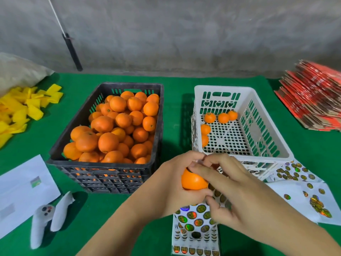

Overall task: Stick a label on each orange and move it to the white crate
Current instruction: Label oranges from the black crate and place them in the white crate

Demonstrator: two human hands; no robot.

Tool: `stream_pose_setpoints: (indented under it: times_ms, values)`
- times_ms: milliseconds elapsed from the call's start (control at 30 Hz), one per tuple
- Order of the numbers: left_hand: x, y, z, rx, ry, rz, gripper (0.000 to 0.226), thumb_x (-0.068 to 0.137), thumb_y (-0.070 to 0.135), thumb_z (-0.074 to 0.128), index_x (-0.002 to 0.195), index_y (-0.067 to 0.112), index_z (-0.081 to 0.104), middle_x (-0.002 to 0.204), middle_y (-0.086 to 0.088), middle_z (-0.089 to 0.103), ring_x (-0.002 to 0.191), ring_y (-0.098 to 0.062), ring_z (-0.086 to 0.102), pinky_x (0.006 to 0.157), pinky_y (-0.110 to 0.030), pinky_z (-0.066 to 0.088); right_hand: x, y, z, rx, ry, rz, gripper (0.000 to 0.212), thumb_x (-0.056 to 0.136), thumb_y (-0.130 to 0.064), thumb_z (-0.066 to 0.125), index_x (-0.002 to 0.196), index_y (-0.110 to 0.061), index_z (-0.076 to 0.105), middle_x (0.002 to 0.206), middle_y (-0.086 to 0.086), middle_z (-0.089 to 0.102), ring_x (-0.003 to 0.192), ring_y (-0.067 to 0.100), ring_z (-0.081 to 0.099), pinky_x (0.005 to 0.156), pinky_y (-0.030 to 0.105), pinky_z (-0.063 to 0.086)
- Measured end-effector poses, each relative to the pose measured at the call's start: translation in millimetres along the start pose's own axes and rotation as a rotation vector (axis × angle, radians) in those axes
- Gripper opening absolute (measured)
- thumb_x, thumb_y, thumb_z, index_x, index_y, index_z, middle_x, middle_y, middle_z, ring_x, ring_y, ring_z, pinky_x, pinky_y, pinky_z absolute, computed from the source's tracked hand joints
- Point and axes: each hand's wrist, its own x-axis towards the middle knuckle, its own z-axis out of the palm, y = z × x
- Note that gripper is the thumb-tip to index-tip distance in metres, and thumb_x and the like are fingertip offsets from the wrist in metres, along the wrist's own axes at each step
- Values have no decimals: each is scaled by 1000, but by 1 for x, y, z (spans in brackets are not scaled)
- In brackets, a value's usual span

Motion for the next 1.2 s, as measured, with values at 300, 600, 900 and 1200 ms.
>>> stream_pose_setpoints:
  times_ms: [300,600,900,1200]
  values:
    - [2,-14,-9,-833,-123,-184,56,102,45,58,147,12,57,152,-12,56,142,-34,51,114,-67,38,-2,11,16,310,27,123,64,85,-66,74,139,-48,45,141,-22,33,135,12,43,100,34,48]
    - [16,-41,4,-283,356,-44,47,102,21,65,135,47,44,82,7,63,63,-23,49,56,-32,42,30,79,14,137,281,714,112,77,-58,84,166,-30,21,162,5,30,150,32,25,120,43,20]
    - [36,-81,-58,-57,142,50,44,101,33,64,143,38,51,115,11,71,92,-7,69,73,-27,58,27,52,46,932,27,533,24,99,-13,67,94,-33,80,74,-17,72,63,-6,61,61,7,45]
    - [29,-166,-173,1252,18,-786,74,90,72,59,152,39,38,147,-5,54,135,-40,44,111,-53,35,15,54,46,1054,196,609,15,97,-18,65,91,-25,76,67,-4,63,61,14,54,60,24,46]
